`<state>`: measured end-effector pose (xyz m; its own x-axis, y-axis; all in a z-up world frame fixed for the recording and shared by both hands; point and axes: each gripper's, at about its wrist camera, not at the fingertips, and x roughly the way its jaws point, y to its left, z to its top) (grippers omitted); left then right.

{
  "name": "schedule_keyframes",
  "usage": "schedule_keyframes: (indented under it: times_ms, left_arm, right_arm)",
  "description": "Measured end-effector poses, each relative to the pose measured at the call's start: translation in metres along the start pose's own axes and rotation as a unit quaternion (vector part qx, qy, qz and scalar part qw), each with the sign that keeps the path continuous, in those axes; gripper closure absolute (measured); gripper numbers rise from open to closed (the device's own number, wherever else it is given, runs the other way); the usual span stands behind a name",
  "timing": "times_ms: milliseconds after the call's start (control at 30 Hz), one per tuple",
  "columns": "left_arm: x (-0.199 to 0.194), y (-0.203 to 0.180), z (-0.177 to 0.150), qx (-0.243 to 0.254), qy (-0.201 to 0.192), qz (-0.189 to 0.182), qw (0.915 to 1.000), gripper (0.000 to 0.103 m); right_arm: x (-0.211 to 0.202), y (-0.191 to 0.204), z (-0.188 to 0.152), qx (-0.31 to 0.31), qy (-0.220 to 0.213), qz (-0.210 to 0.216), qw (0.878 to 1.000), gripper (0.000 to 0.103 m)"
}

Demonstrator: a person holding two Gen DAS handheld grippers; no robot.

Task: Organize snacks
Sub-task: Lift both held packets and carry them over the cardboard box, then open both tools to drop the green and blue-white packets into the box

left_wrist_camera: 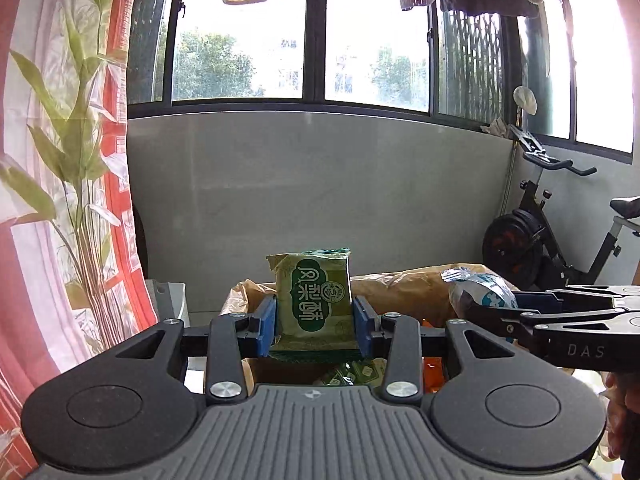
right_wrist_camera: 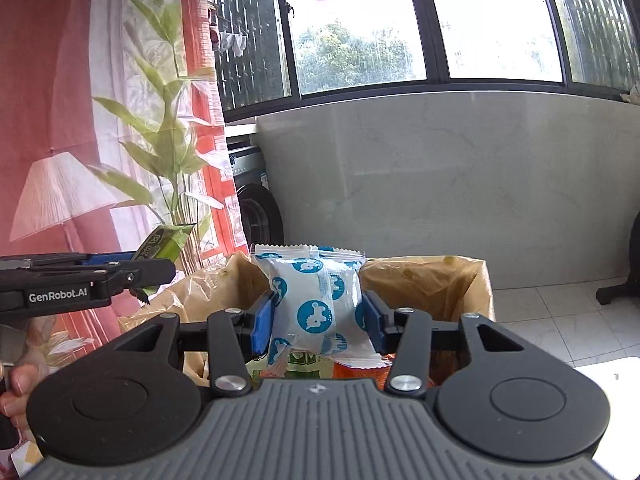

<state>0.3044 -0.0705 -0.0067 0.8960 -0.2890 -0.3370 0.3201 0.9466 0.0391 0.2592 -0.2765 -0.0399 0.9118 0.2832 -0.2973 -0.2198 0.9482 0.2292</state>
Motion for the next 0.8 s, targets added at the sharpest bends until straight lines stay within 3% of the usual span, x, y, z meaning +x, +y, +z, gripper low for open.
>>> schedule_keyframes:
  times_ms: [133, 200, 267, 300, 467, 567, 800]
  left_arm:
    - [0.027, -0.001, 0.000, 0.006, 0.019, 0.020, 0.9996, 0.061]
    - [0.034, -0.001, -0.001, 0.011, 0.025, 0.014, 0.9995, 0.060]
    - [0.030, -0.004, -0.006, 0.030, 0.028, 0.008, 0.9992, 0.039]
    - [0.027, -0.005, -0.008, 0.035, 0.024, 0.011, 0.9990, 0.035]
    - [0.013, 0.009, -0.017, 0.006, 0.023, -0.005, 0.9997, 0.032]
    - [0.000, 0.011, -0.021, 0.002, 0.023, -0.001, 0.9997, 0.019]
    - [-0.033, 0.010, -0.029, -0.035, 0.014, -0.013, 0.9992, 0.017]
  right_arm:
    - [0.024, 0.008, -0.006, -0.016, 0.027, -0.004, 1.000, 0.054]
    - [0.031, 0.009, -0.009, -0.011, 0.032, -0.005, 0.999, 0.047]
    - [0.032, 0.008, -0.010, -0.008, 0.035, -0.003, 0.999, 0.037]
    - [0.032, 0.009, -0.010, -0.011, 0.034, -0.001, 0.999, 0.037]
    - [0.004, 0.005, -0.009, -0.019, 0.010, -0.003, 1.000, 0.026]
    - [-0.015, 0.000, -0.010, -0.008, -0.006, -0.005, 1.000, 0.023]
    - [-0.058, -0.006, -0.022, -0.019, -0.033, -0.021, 0.999, 0.016]
